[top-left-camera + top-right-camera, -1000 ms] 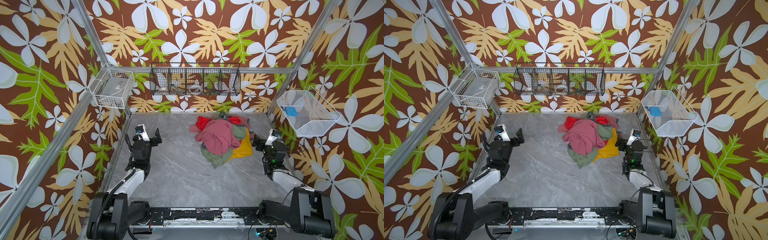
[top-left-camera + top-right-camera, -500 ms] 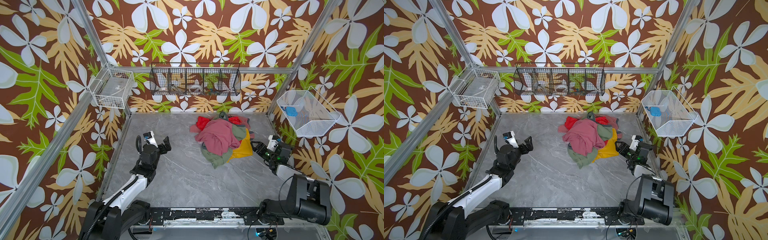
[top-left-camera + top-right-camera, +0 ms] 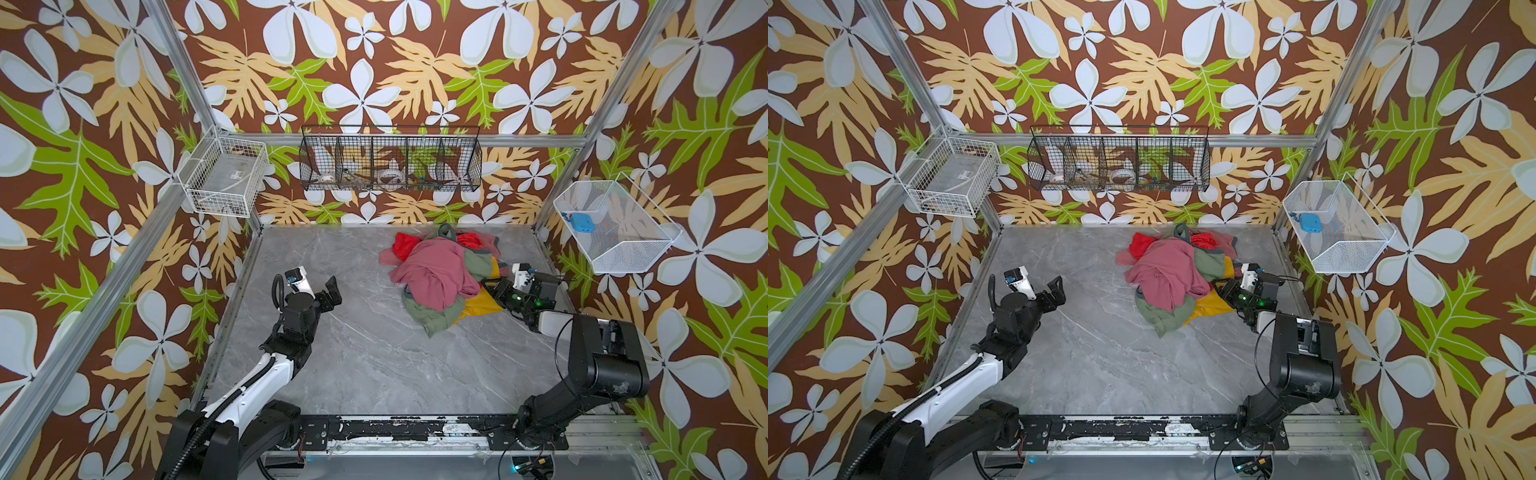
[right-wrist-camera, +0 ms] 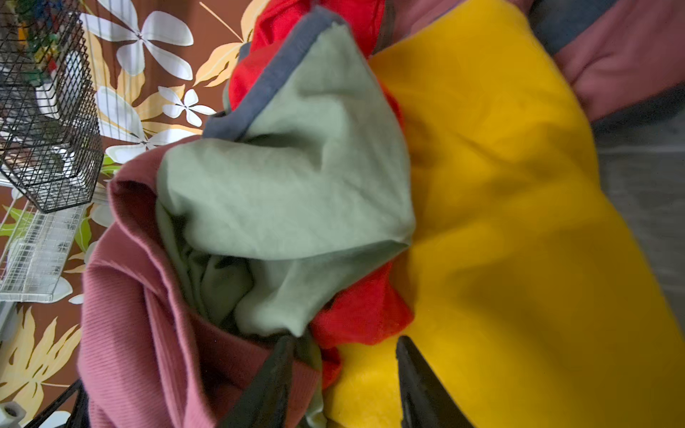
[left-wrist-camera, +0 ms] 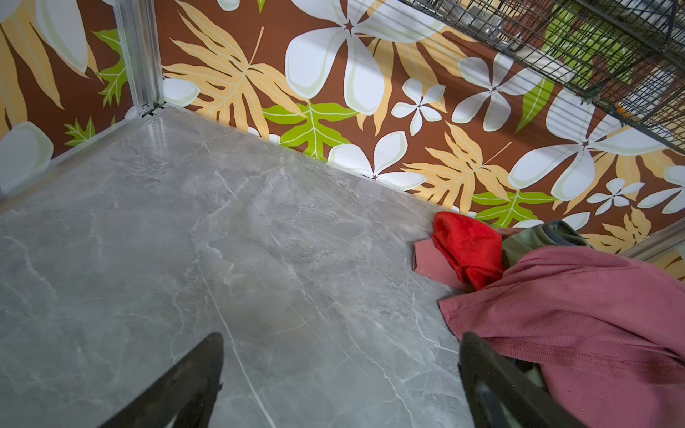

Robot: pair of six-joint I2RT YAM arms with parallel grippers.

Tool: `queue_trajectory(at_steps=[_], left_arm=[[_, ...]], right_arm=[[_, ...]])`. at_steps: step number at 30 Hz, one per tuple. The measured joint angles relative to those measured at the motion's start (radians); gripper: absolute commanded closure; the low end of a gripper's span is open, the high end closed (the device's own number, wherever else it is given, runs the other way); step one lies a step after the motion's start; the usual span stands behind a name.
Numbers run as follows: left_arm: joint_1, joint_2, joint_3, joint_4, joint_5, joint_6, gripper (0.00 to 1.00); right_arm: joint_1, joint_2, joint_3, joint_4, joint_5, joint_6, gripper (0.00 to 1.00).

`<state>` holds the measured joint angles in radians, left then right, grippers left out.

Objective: Pick out a specific cloth from the pile
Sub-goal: 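Reach the right gripper into the pile and grasp the green shirt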

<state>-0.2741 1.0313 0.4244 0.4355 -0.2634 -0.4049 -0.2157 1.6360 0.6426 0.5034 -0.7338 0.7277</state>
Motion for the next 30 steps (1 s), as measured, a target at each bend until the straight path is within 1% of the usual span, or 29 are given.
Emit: queue_trajectory(at_steps=[5,8,11,21,28,30], left_arm=[[0.0,0.014,0.007,-0.012,0.013,0.008,0.0],[0.0,0.03,0.014,-0.014,0.032,0.008,0.0],[-0.002,0.042,0.024,-0.018,0.037,0.008,0.0],[-0.002,0.076,0.055,-0.023,0.071,0.011,0.01],[-0.003,0.085,0.072,-0.036,0.09,0.016,0.01],[-0.003,0.085,0.073,-0.039,0.09,0.018,0.01]], right_arm=[[0.001,-0.001,-0.006,-0.002,0.034,0.001,0.52],[0.006,0.001,-0.001,-0.001,0.035,0.002,0.52],[0.009,0.004,0.012,0.003,0.034,0.002,0.5],[0.009,0.014,0.097,0.017,0.038,0.003,0.46],[0.009,0.033,0.177,-0.039,0.088,-0.013,0.39],[0.009,0.047,0.211,-0.056,0.101,-0.026,0.39]])
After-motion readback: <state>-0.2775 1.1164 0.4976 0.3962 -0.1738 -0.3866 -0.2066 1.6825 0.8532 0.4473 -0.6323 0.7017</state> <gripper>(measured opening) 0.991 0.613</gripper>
